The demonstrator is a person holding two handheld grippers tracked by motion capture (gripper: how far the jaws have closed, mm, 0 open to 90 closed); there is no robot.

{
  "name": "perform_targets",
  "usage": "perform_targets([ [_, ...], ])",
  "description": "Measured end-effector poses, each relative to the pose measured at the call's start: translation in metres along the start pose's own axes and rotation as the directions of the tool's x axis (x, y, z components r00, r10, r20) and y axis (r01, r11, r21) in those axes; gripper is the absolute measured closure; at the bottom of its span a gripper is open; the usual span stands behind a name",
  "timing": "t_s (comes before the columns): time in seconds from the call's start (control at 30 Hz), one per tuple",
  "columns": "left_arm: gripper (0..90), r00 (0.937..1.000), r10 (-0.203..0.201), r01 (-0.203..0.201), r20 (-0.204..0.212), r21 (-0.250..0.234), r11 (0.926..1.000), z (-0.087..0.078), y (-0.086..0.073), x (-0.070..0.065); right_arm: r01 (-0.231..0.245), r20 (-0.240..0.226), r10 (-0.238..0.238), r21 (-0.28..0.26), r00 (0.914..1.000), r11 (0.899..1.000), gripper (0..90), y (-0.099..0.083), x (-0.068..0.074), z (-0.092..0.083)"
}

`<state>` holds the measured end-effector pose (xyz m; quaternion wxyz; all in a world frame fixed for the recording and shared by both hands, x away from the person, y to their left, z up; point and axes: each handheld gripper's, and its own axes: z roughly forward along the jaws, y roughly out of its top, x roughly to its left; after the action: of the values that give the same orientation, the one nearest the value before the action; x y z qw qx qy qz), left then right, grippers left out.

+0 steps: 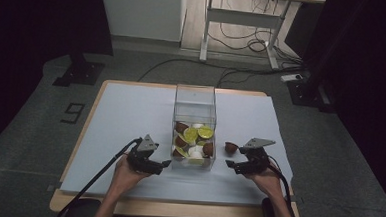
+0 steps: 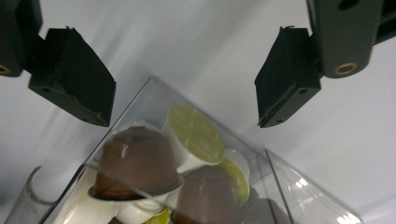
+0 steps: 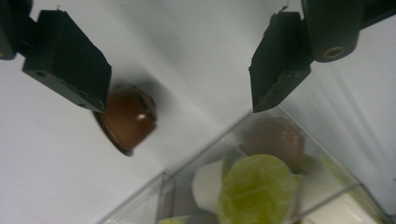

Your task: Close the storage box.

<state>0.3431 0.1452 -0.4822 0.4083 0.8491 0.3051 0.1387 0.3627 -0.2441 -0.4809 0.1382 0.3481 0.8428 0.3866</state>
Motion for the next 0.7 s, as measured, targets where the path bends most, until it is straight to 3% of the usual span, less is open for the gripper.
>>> perform_targets([
  [0.7, 31.5, 0.9981, 0.037, -0.037, 0.05, -0.01, 0.9993, 0.007, 0.008, -0.005, 0.052, -0.123, -0.055, -0.03, 0.9909, 0.998, 33.4, 0.02, 0.032, 0.008],
])
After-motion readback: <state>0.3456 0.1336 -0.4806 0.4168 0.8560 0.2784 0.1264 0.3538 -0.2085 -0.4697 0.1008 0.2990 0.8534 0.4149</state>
